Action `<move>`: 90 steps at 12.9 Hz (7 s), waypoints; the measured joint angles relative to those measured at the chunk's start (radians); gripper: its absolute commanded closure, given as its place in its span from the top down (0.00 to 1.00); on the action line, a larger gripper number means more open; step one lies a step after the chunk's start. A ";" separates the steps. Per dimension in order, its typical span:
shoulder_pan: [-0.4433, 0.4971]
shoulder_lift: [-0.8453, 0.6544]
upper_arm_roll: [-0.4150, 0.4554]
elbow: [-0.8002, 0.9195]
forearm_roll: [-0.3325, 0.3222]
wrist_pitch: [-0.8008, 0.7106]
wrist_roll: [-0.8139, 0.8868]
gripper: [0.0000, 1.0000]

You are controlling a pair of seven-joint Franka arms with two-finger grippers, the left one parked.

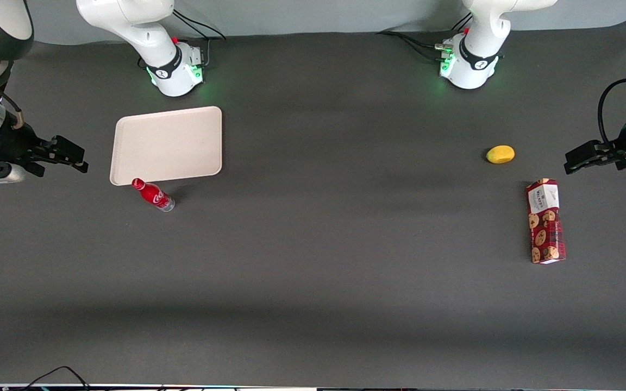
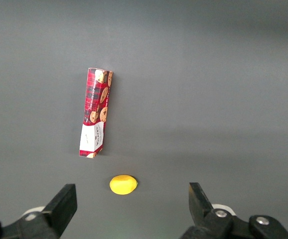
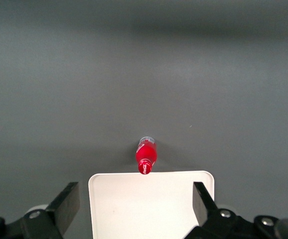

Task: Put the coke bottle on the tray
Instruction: 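Move the open right gripper down toward the red Coca-Cola bottle, then close the right gripper around the bottle's neck, then lift the bottle and carry it over the white tray, then lower the held bottle onto the tray surface, then open the right gripper to release the bottle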

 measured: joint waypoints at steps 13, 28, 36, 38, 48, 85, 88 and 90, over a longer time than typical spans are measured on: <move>-0.001 0.037 0.001 -0.621 -0.014 0.602 0.000 1.00; -0.001 0.037 0.001 -0.684 -0.014 0.703 0.000 0.06; -0.001 0.000 0.001 -0.598 -0.015 0.547 -0.010 0.00; -0.001 -0.063 0.001 -0.531 -0.017 0.387 -0.022 0.00; -0.001 -0.427 0.014 -0.447 -0.096 -0.055 -0.085 0.00; -0.024 -0.344 -0.324 -0.757 -0.232 0.398 -0.217 1.00; -0.011 -0.348 -0.207 -0.523 -0.137 0.234 -0.211 1.00; -0.008 -0.333 -0.128 -0.389 -0.108 0.139 -0.152 1.00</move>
